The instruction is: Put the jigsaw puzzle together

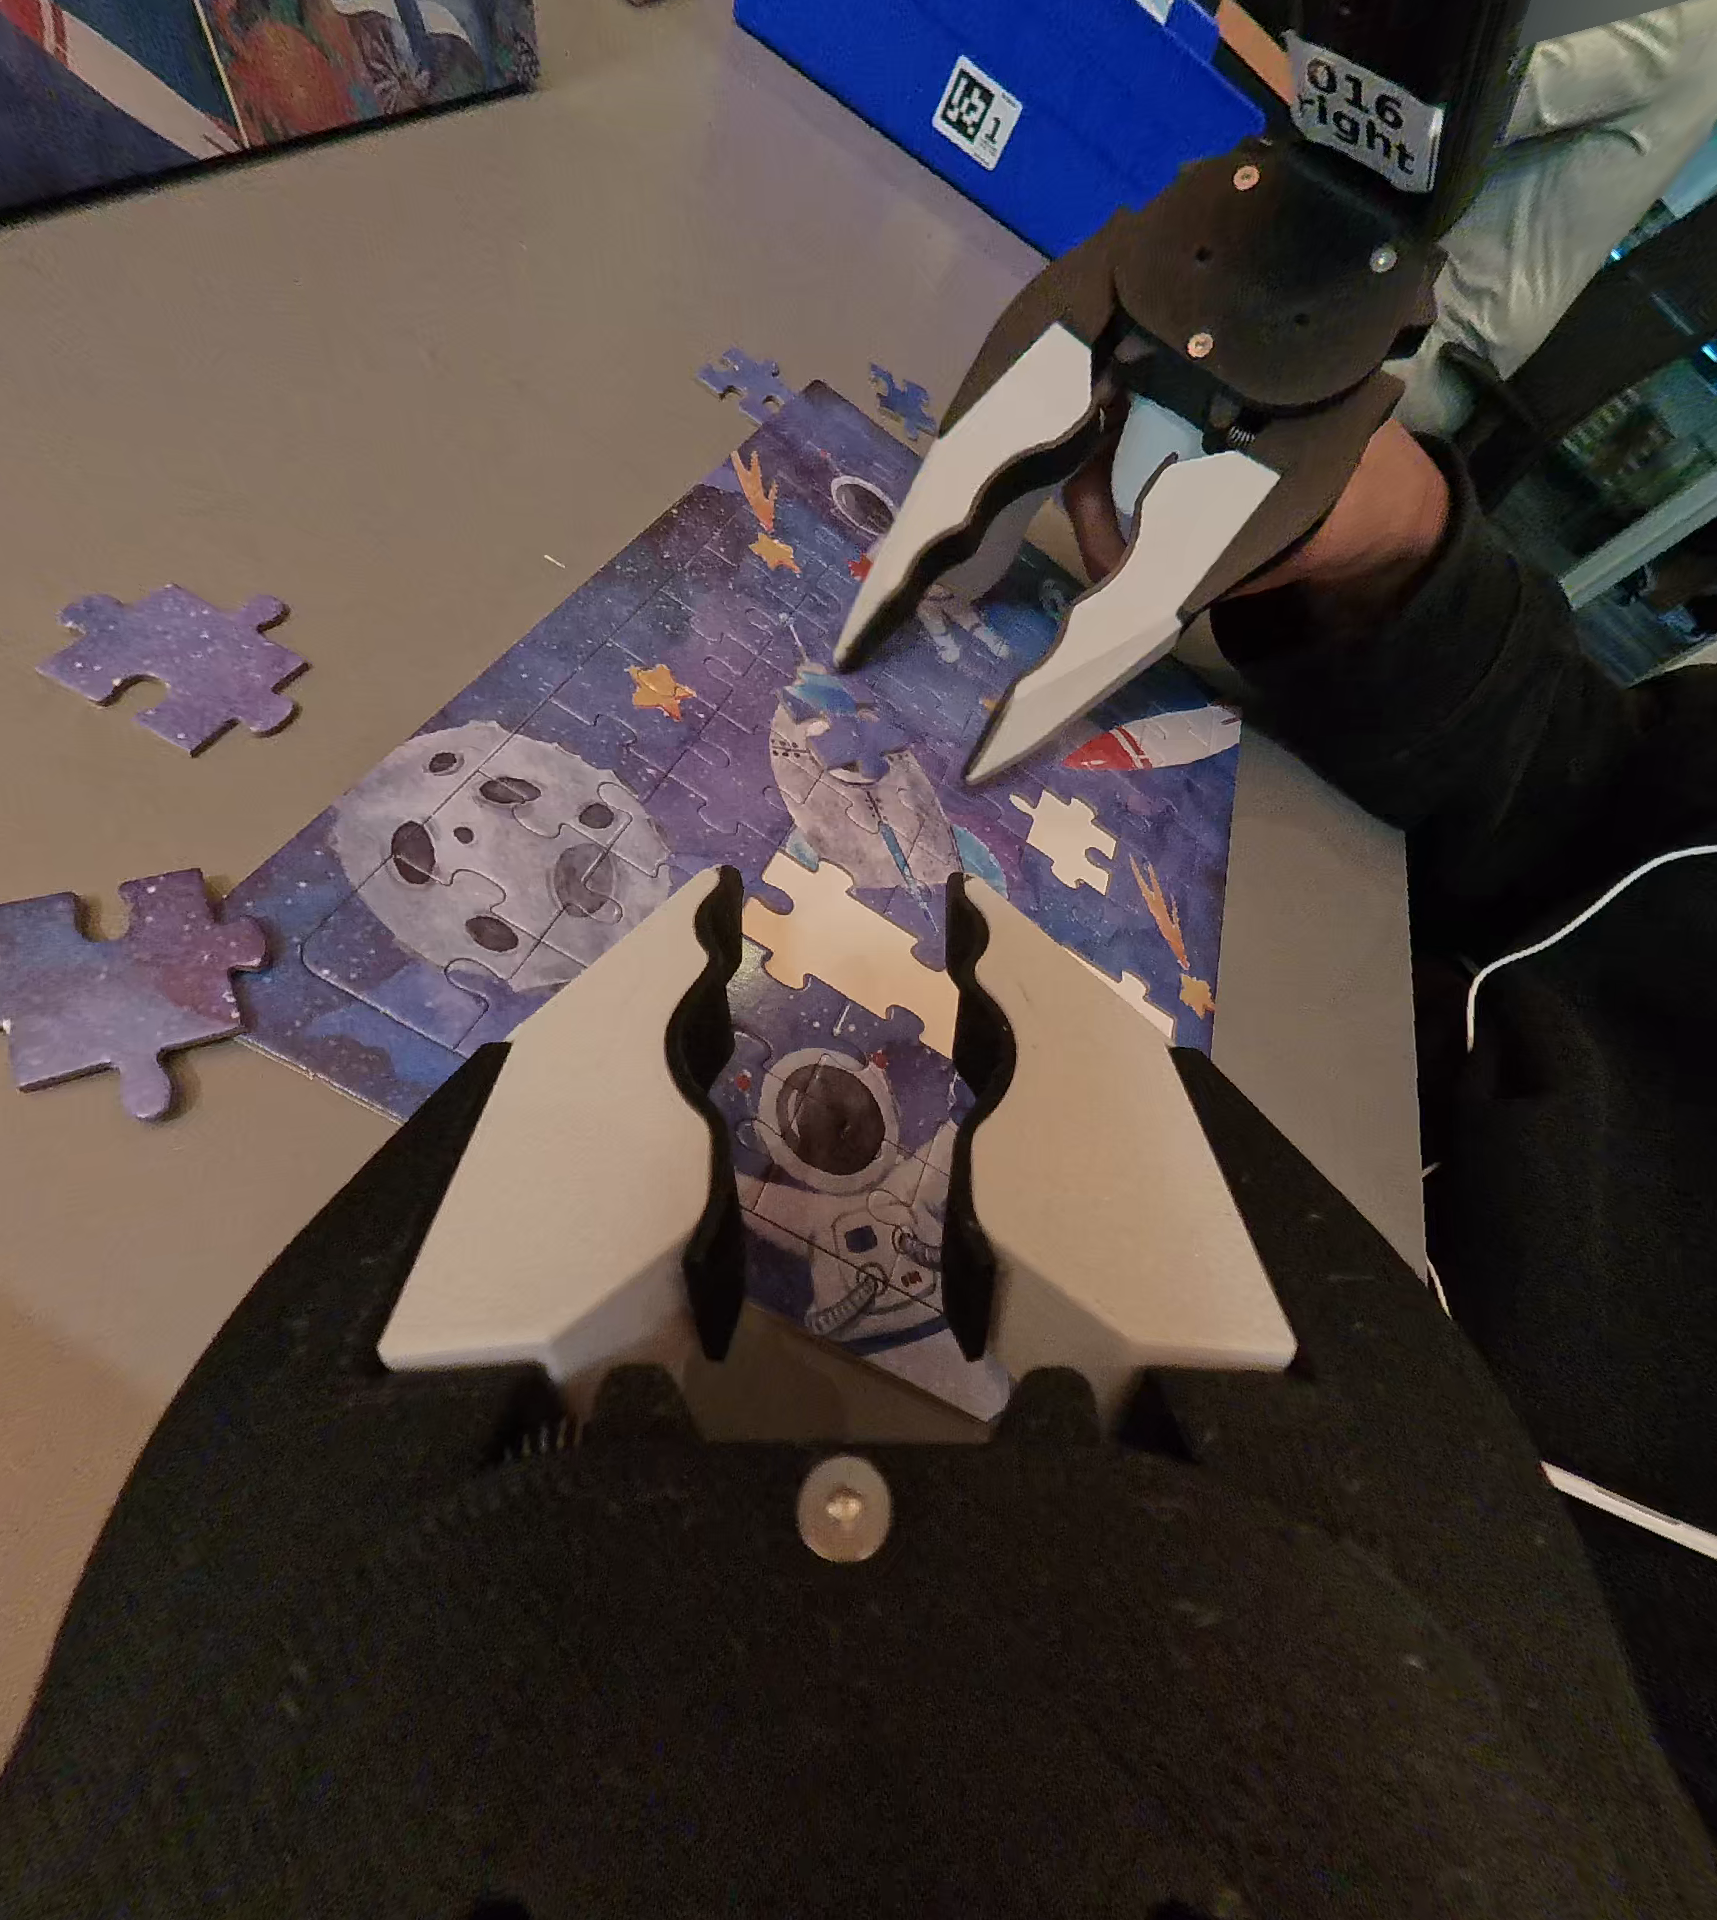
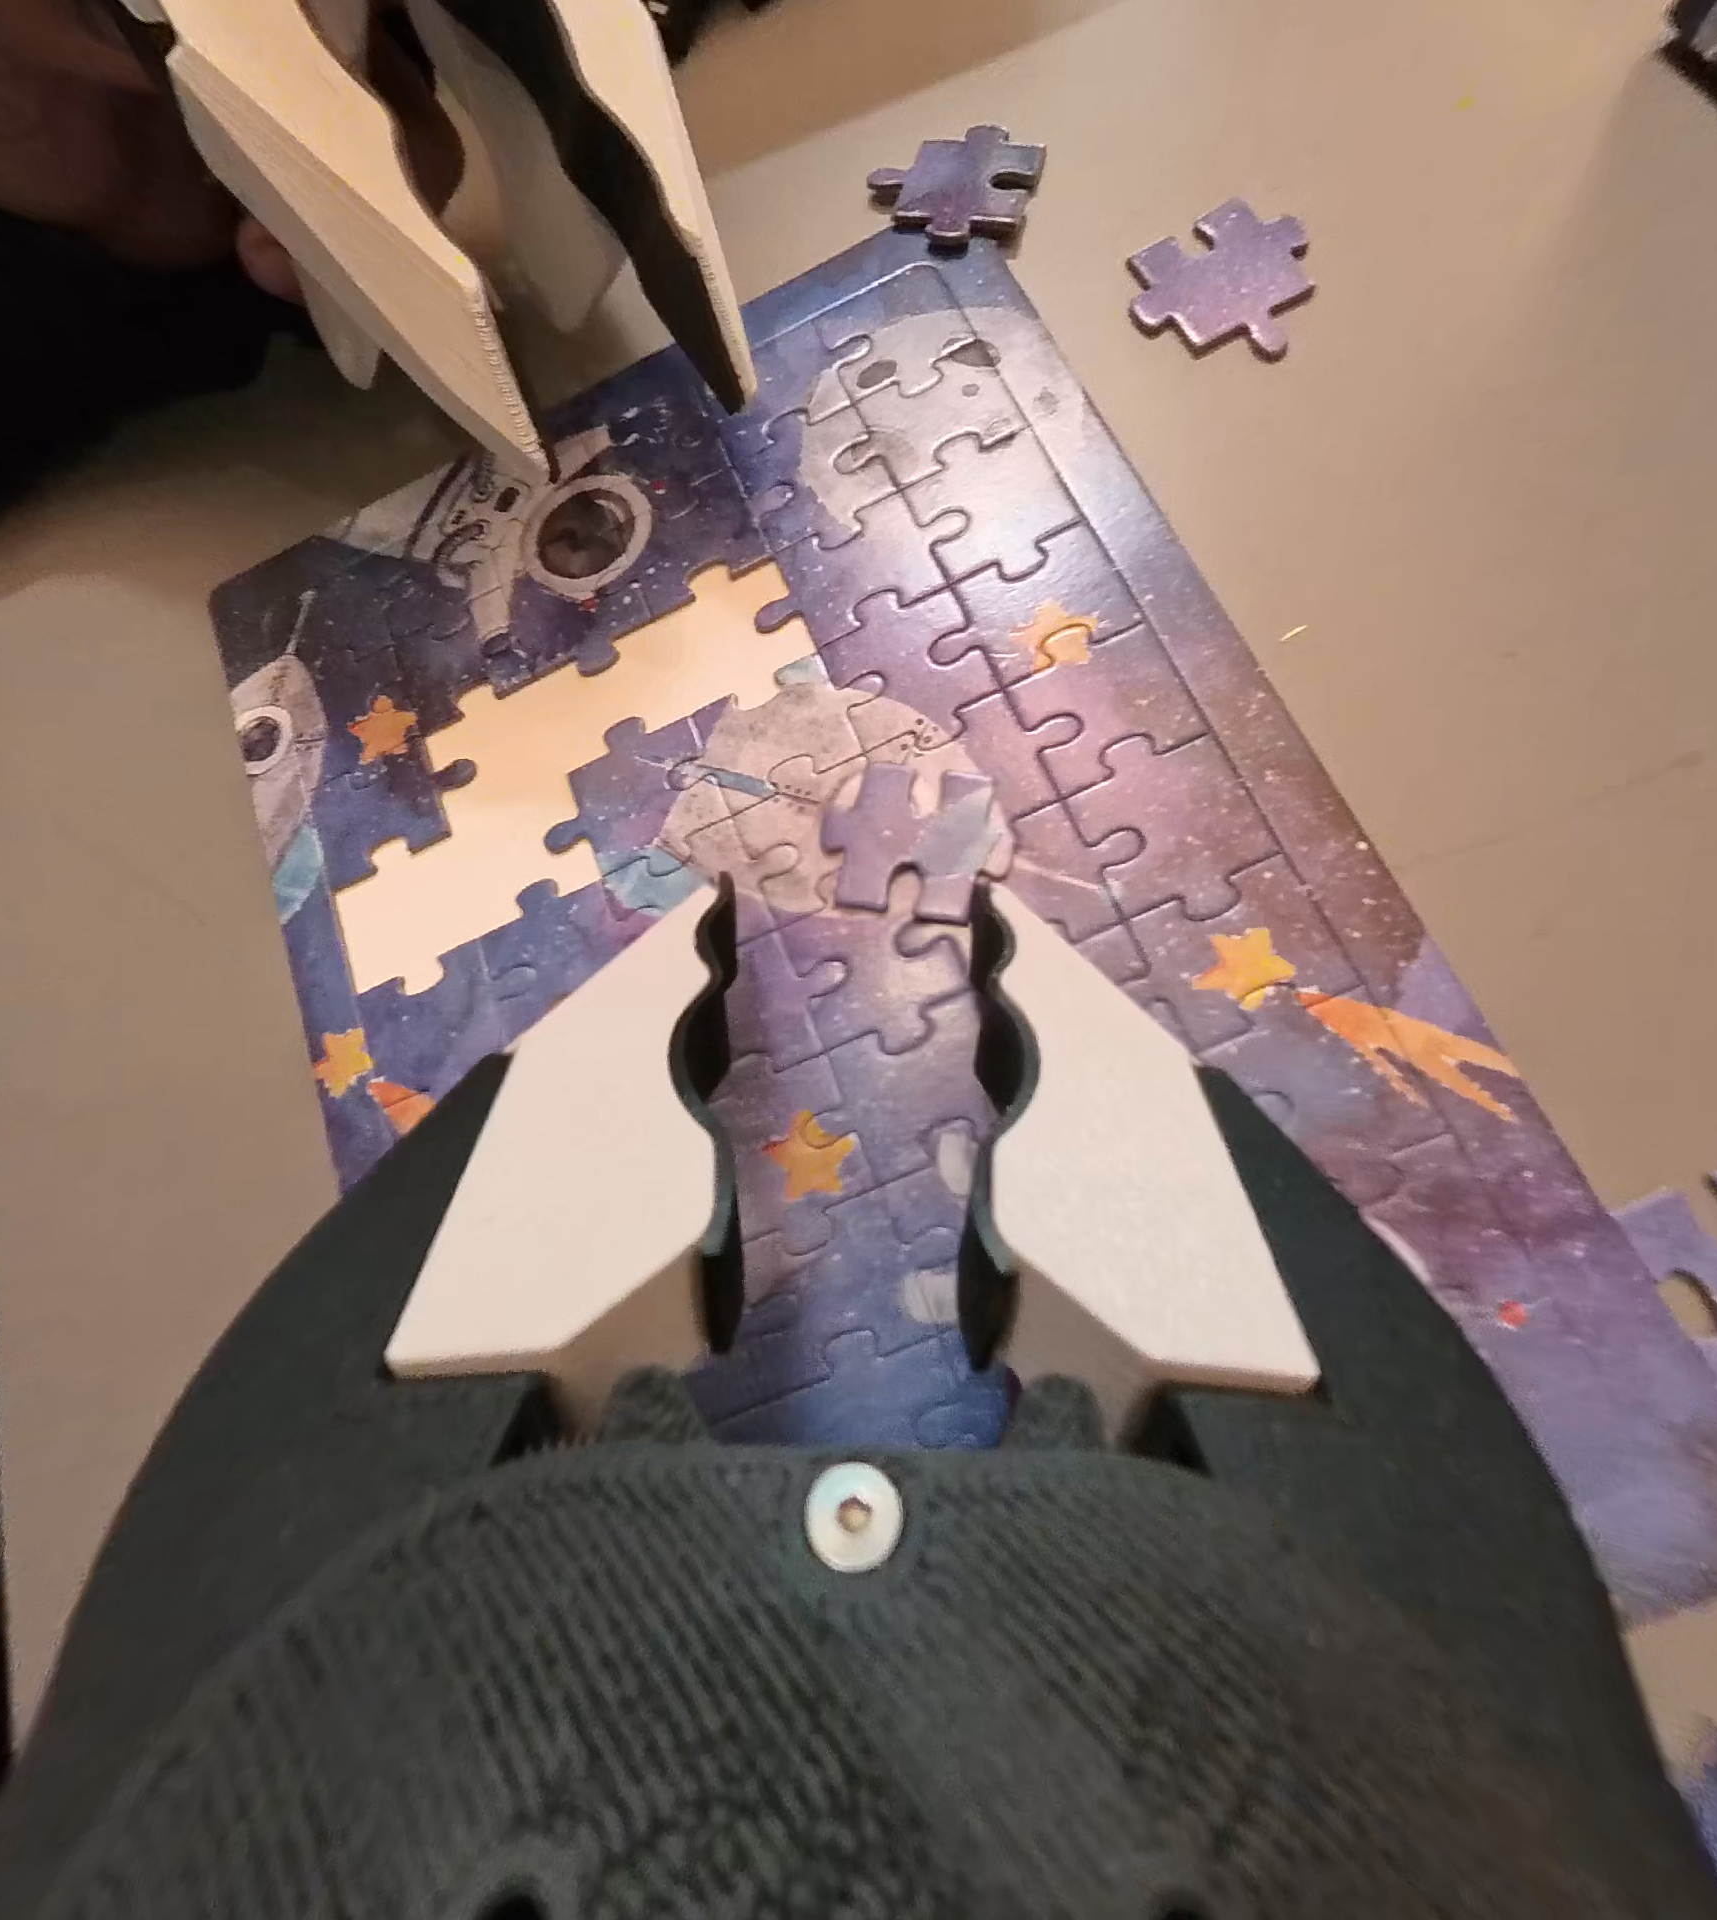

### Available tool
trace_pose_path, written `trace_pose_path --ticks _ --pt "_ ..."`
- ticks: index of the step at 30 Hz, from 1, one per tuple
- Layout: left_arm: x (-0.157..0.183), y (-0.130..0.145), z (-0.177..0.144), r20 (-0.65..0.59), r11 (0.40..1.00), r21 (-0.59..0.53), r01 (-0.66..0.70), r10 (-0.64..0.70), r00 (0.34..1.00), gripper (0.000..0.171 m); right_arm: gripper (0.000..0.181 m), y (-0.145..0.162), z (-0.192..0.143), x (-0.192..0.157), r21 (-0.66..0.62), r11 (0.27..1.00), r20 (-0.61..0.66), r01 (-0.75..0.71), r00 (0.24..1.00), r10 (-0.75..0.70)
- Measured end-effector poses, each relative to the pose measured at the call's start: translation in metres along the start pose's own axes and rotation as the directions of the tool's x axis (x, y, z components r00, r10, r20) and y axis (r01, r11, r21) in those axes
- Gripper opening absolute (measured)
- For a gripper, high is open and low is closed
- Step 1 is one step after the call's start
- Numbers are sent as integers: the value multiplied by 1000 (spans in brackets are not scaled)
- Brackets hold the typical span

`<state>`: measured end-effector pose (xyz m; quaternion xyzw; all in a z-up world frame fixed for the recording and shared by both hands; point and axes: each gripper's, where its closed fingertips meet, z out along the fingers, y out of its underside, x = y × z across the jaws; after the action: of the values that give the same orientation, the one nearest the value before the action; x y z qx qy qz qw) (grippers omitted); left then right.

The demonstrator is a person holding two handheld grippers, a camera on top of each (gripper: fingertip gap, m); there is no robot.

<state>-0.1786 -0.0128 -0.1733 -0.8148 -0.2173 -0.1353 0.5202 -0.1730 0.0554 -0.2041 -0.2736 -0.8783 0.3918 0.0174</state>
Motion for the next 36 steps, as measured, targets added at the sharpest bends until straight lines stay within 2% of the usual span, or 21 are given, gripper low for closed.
trace_pose_path --ticks 7,15,19,22,25,30,36 --pt "0 1 0 0 1000 -4 -1 1 1000 36 44 -4 8 -31 12 1000 153 12 988 -14" --pt "1 2 2 4 1000 -14 -9 9 1000 36 43 -15 1 -21 73 997 88 39 995 -45" --pt "1 3 3 11 999 -24 -25 25 1000 36 42 -8 4 -16 35 999 78 13 997 -16" --pt "4 3 5 34 996 -32 -86 87 996 36 42 -6 10 -23 25 1000 103 17 994 -19" --pt "3 7 13 87 983 -84 -162 169 982 38 44 -8 13 -29 26 999 119 27 992 -30" --pt "0 22 30 145 936 -240 -257 296 944 43 43 -10 15 -36 29 999 151 24 988 -28" --pt "-2 20 31 153 938 -237 -254 294 943 43 43 -12 20 -43 32 999 168 38 985 -43"
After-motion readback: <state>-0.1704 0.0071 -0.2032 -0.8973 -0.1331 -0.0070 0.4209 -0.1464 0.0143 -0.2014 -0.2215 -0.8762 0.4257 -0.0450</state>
